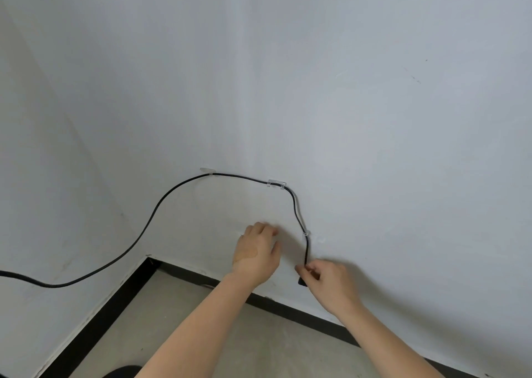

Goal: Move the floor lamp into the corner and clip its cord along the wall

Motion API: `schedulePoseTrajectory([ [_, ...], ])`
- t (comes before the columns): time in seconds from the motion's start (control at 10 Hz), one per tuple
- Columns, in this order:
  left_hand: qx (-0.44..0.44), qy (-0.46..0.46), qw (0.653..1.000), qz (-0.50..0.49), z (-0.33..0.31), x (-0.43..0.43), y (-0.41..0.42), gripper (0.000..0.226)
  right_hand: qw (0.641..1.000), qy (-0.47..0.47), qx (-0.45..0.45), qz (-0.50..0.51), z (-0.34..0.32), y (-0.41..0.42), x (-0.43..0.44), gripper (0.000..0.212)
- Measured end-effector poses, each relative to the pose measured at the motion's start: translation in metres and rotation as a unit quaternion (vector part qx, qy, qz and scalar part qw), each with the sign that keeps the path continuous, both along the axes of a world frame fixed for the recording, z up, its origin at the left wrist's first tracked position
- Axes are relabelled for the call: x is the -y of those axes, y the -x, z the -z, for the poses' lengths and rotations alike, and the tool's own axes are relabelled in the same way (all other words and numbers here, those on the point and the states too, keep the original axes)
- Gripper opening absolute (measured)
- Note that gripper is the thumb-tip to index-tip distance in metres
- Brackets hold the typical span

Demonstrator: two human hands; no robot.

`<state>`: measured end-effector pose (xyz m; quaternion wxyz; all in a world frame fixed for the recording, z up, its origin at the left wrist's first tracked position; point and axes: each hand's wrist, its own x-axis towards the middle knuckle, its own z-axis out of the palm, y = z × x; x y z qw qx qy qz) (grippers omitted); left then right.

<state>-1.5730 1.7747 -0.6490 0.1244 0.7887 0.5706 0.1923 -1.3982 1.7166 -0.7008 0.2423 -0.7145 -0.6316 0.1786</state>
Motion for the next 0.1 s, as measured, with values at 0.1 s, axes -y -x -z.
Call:
schedulePoseTrajectory([
  [0.1, -0.118, 0.033, 0.992, -0.016, 0.0205, -0.0021, 0.0199, 0.052, 0.998, -0.001, 0.055, -0.019, -0.0048, -0.0107, 0.0081, 0.044],
])
